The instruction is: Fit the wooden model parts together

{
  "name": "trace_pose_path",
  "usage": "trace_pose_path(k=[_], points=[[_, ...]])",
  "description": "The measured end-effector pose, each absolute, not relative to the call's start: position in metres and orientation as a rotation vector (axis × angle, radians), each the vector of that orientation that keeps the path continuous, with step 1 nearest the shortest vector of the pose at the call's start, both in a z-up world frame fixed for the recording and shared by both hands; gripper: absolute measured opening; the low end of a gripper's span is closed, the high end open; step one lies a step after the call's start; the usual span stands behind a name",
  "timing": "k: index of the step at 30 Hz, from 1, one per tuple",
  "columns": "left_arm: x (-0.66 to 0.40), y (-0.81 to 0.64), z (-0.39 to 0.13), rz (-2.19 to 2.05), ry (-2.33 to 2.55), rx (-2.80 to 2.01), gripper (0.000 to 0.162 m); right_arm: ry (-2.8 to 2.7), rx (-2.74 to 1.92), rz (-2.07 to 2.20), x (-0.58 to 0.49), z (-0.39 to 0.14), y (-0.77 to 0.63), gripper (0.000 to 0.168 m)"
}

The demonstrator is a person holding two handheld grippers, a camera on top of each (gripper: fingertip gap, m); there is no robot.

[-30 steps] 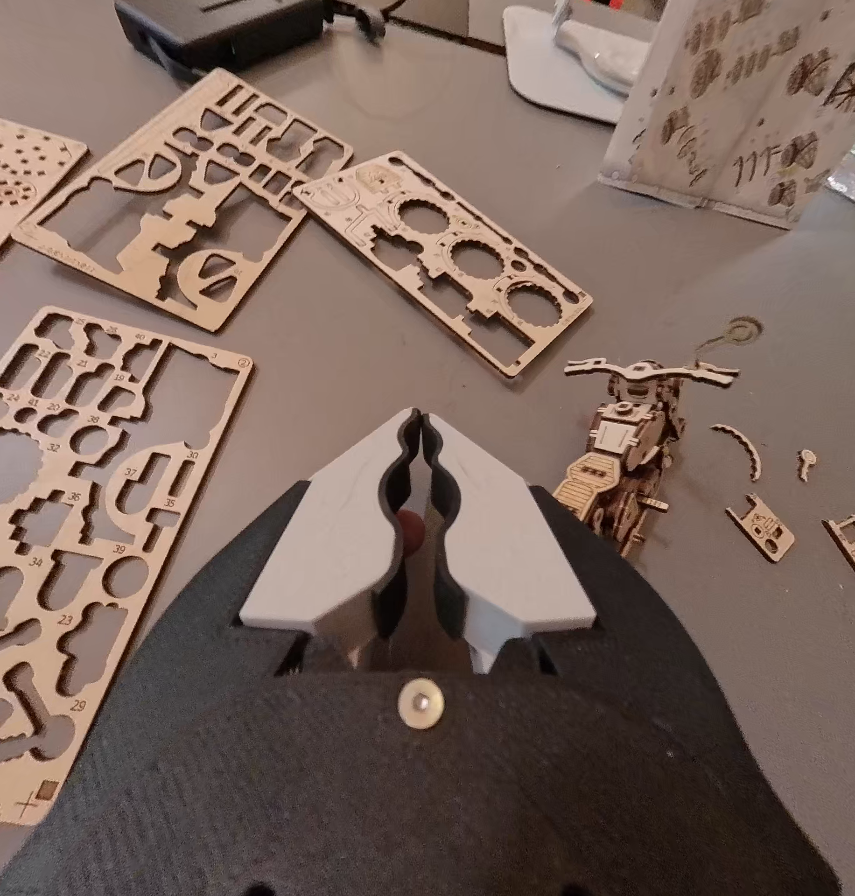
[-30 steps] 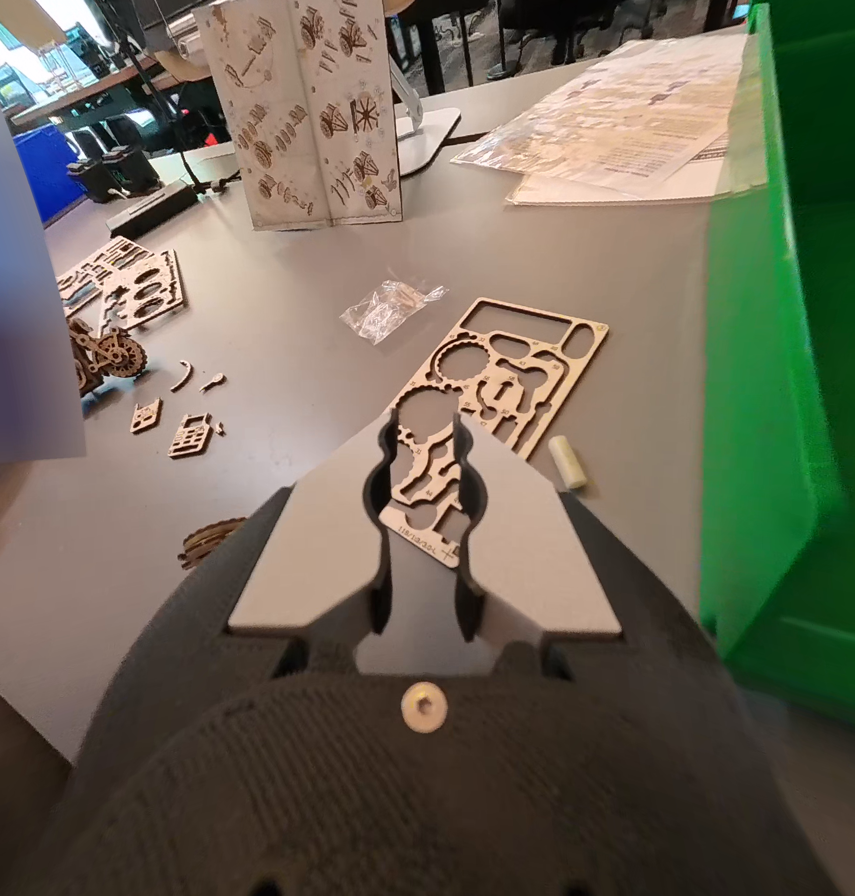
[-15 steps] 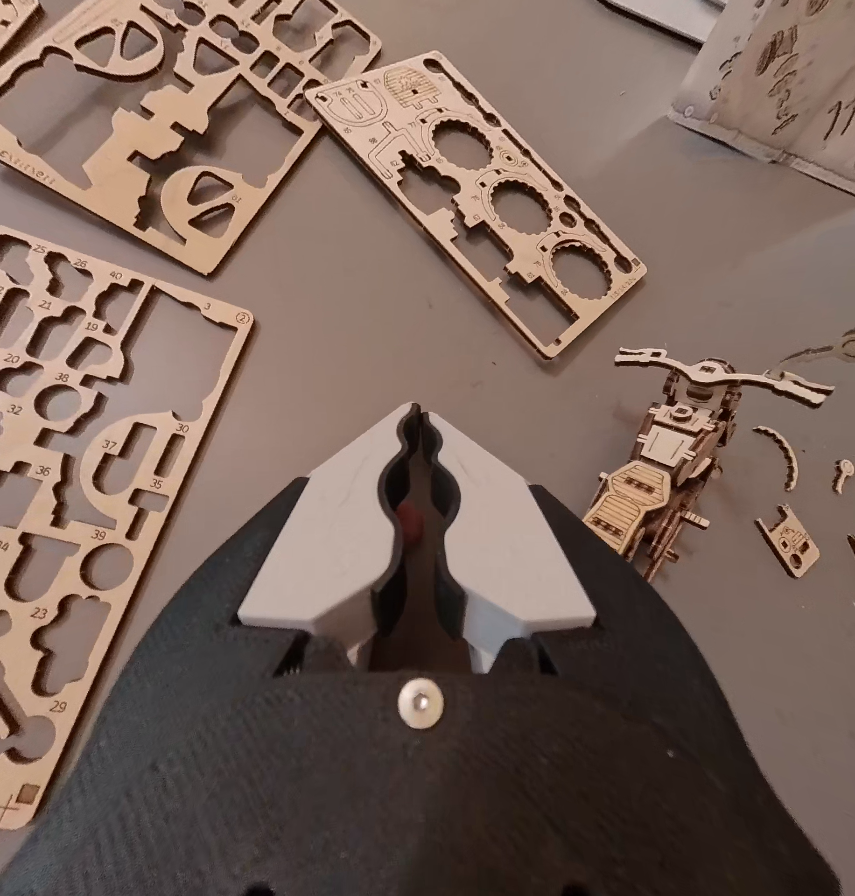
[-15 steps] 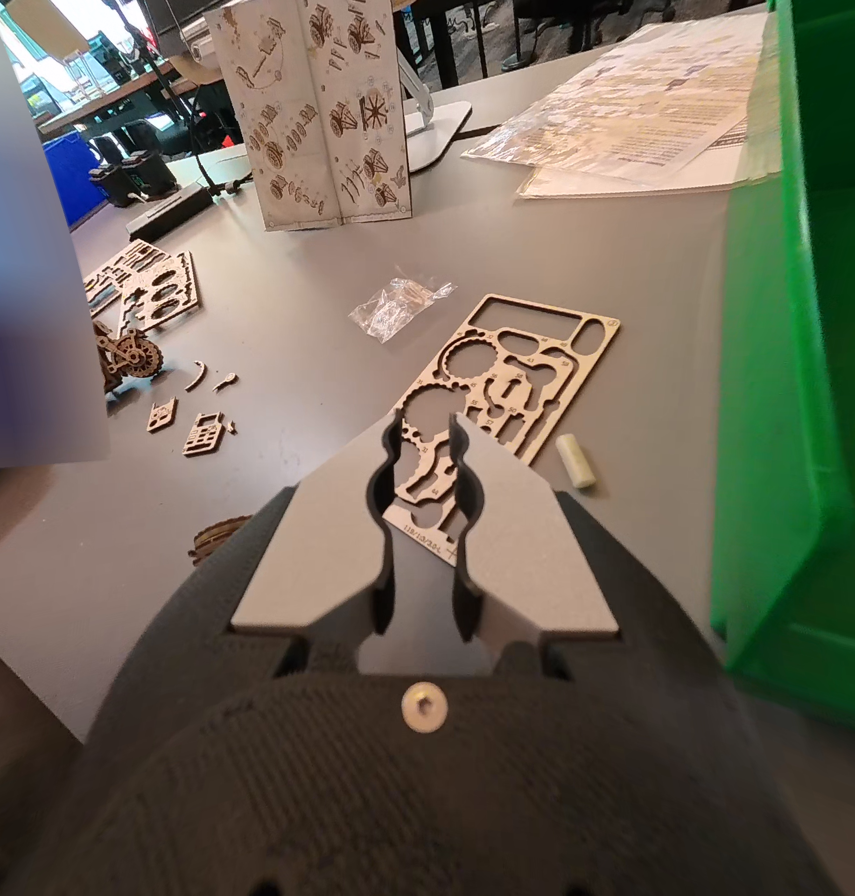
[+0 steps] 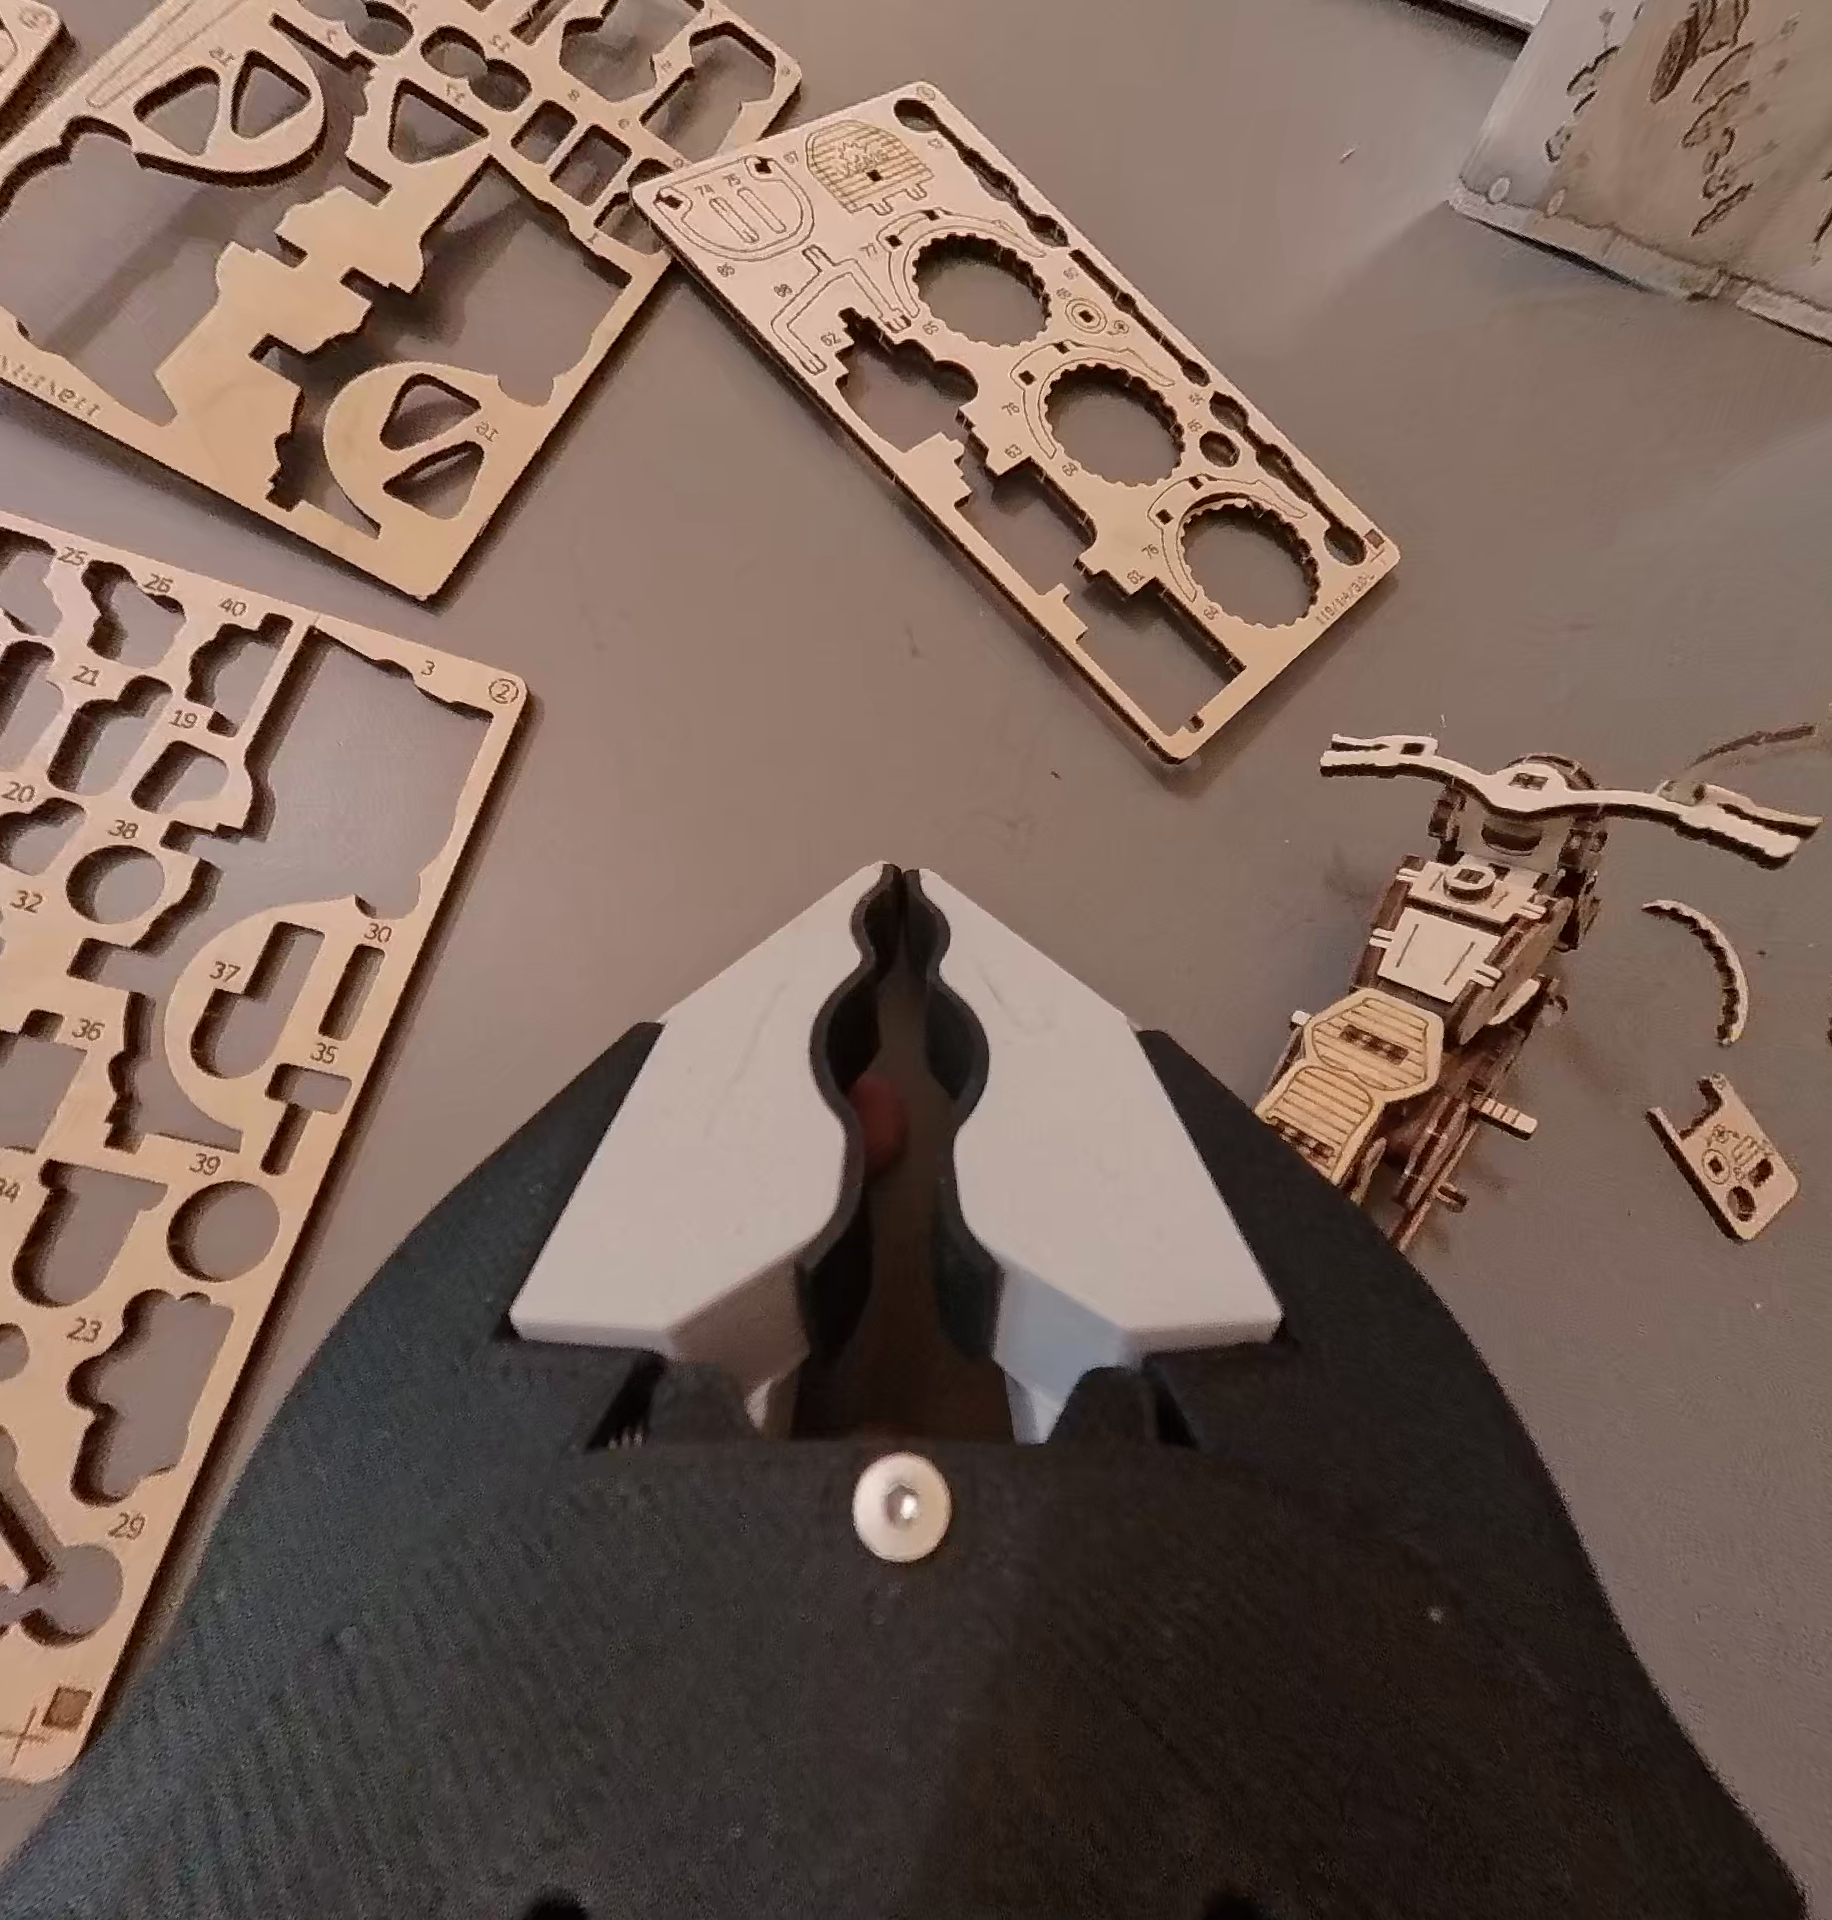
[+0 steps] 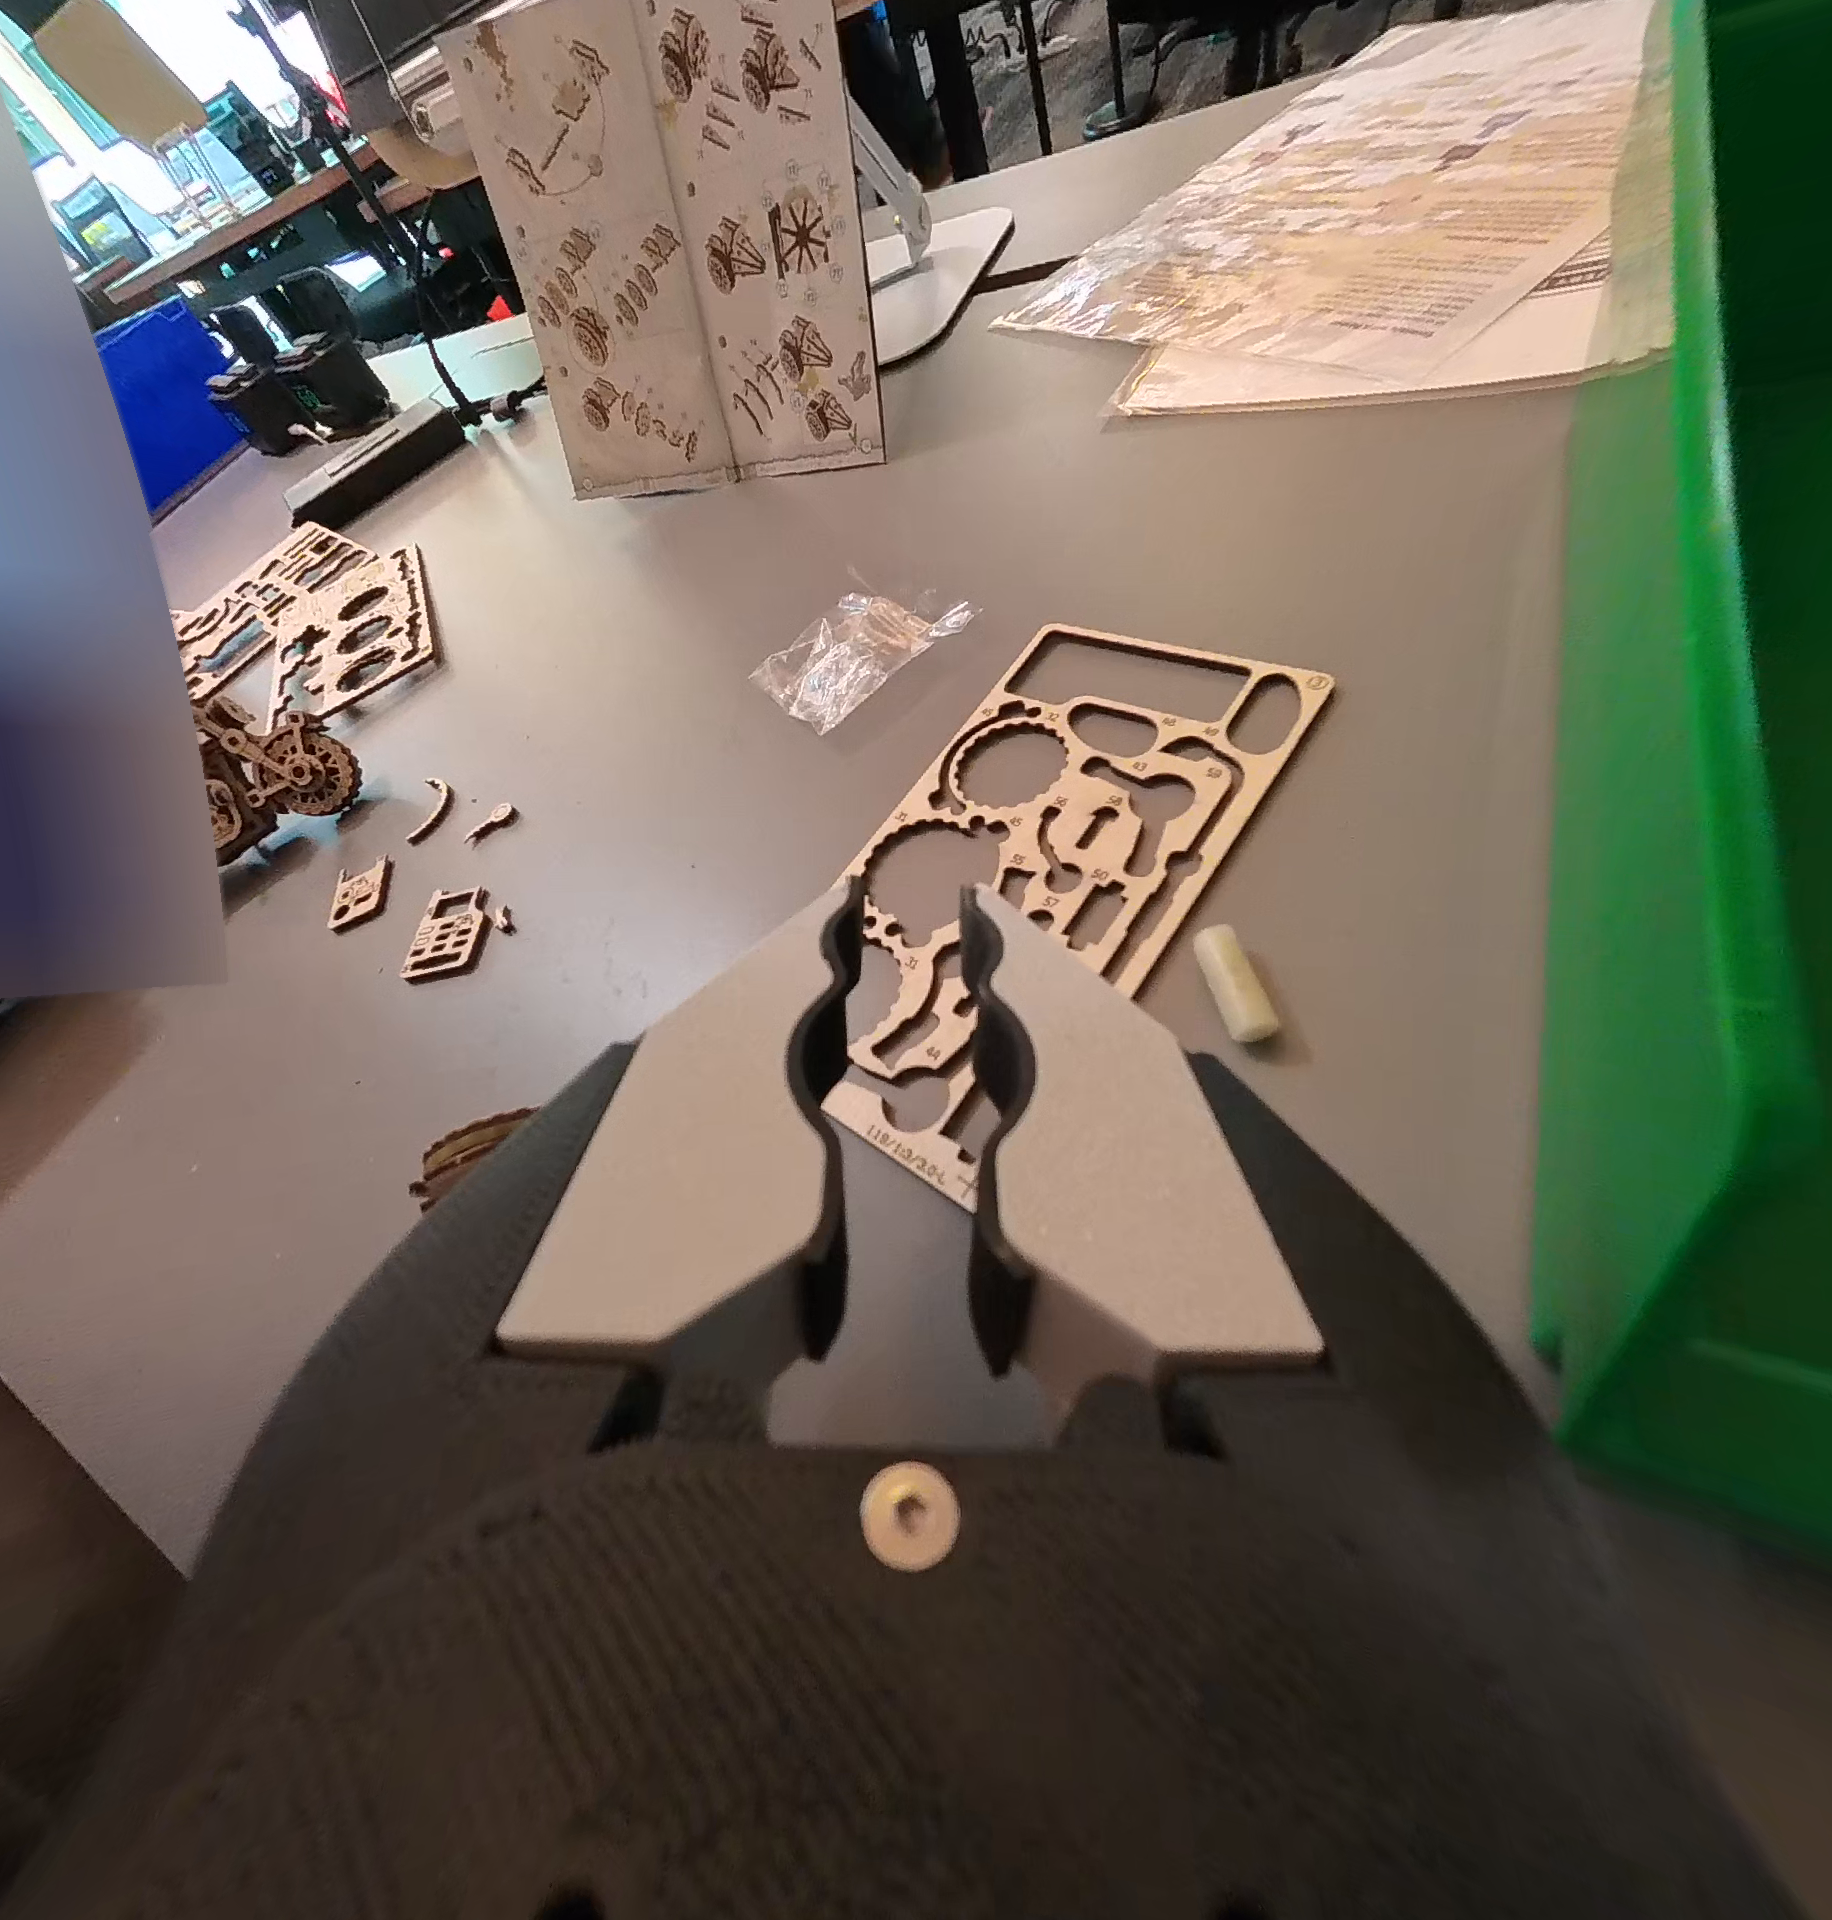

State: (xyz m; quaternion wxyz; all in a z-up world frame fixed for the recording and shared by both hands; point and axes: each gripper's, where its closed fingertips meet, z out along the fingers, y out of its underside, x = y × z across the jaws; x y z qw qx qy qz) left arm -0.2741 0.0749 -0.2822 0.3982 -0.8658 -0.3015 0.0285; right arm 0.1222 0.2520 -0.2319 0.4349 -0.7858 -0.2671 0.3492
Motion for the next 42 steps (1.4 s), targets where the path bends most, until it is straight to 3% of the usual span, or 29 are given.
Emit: trace_pose_path(k=[42], points=[[-0.2735, 0.0764, -0.2823, 0.073, -0.754, -2.197, 0.0, -0.659, -1.96, 0.89, 0.1225, -0.2319, 0.252, 0.016]])
